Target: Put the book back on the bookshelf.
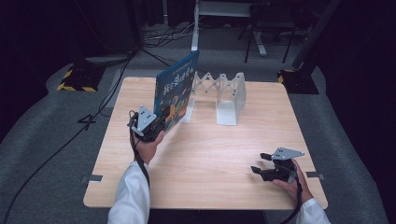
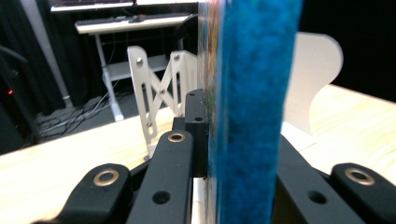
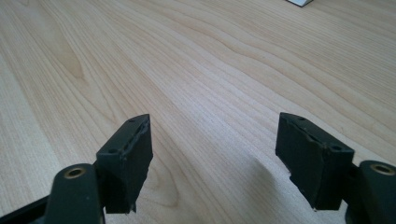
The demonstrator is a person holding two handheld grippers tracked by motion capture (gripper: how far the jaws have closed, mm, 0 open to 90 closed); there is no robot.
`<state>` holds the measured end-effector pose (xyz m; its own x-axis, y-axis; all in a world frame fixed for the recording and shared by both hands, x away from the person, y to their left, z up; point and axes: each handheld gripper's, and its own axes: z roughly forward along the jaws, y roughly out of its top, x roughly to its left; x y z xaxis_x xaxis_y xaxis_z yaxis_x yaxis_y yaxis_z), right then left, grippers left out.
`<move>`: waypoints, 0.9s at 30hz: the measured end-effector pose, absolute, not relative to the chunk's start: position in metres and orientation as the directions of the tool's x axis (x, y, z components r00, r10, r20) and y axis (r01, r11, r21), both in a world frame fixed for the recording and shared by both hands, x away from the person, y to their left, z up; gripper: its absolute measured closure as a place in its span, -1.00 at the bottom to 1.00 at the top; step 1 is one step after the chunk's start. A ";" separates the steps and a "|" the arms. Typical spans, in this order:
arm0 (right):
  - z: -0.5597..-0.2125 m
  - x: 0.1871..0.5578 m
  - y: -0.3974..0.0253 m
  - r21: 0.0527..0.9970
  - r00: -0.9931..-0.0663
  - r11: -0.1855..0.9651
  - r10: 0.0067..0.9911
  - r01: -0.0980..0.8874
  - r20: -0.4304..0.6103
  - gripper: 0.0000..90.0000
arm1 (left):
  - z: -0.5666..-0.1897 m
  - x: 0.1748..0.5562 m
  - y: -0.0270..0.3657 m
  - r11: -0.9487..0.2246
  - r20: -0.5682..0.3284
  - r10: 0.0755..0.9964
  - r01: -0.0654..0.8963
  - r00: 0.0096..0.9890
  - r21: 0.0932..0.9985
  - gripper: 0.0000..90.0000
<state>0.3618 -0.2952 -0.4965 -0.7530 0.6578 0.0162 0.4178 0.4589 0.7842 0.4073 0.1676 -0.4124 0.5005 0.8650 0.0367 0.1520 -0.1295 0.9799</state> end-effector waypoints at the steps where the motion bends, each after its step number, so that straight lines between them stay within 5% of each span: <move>1: -0.496 0.362 -0.295 0.784 -0.753 0.459 0.657 0.417 0.016 -0.38 | -0.415 0.409 0.167 -0.138 0.042 0.866 0.156 0.498 0.978 0.84; 27: -0.499 0.362 -0.292 0.771 -0.748 0.476 0.664 0.423 0.000 -0.35 | -0.438 0.432 0.152 -0.100 -0.011 0.901 0.232 0.433 0.968 0.83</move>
<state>0.3622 -0.2923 -0.4992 -0.7478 0.6639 0.0002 0.4230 0.4762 0.7709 0.4318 0.1516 -0.4382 0.4328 0.9014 -0.0105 0.2315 -0.0998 0.9677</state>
